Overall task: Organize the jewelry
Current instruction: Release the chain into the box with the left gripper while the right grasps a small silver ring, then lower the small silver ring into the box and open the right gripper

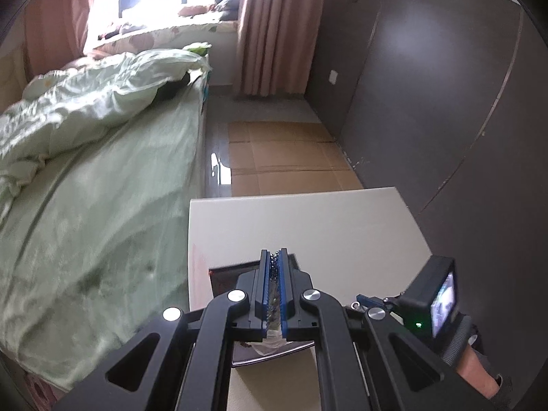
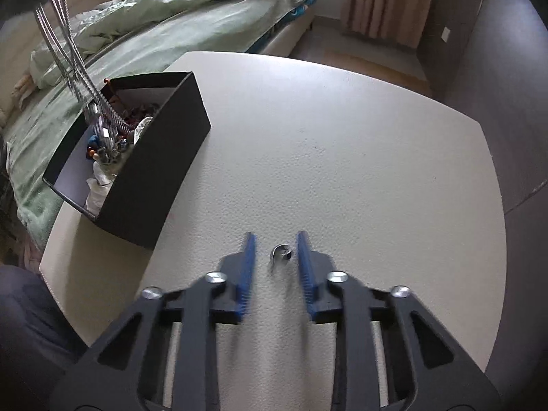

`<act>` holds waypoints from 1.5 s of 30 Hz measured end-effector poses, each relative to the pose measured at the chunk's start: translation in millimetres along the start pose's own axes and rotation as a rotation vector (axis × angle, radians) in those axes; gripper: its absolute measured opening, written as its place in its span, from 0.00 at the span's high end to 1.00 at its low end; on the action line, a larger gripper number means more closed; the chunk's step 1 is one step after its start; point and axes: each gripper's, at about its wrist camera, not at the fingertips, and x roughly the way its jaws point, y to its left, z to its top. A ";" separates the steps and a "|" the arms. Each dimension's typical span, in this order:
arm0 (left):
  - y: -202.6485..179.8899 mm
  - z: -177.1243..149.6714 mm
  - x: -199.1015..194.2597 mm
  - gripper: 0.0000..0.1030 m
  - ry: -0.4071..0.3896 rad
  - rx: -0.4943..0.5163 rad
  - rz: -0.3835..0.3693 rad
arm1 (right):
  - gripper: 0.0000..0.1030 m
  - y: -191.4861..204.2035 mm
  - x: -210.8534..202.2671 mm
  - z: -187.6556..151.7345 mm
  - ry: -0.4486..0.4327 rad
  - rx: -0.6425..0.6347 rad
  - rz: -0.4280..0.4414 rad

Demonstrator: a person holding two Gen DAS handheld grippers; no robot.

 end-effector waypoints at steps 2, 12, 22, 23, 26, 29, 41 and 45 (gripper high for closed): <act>5.7 -4.7 9.8 0.97 0.012 -0.032 -0.006 | 0.87 1.5 0.2 -0.1 0.000 -0.008 0.001; 21.7 -28.8 43.0 0.79 0.043 -0.124 -0.054 | 0.87 -12.0 -30.0 6.4 -0.080 0.058 0.069; 54.6 -54.5 33.0 0.46 -0.023 -0.225 -0.033 | 0.87 9.2 -71.4 23.4 -0.260 0.085 0.145; 56.7 -56.4 31.9 0.45 -0.023 -0.229 -0.033 | 0.87 11.0 -73.1 25.1 -0.270 0.084 0.148; 58.9 -58.0 26.2 0.39 -0.036 -0.219 -0.022 | 0.87 21.5 -76.7 31.5 -0.296 0.081 0.182; 61.4 -61.5 21.4 0.32 -0.050 -0.203 -0.012 | 0.87 34.3 -74.7 38.7 -0.305 0.066 0.215; 60.2 -67.6 9.4 0.09 -0.094 -0.150 -0.022 | 0.29 44.3 -58.1 47.1 -0.254 0.169 0.280; 58.4 -67.8 5.0 0.09 -0.110 -0.150 -0.045 | 0.29 21.2 -69.7 42.2 -0.291 0.250 0.288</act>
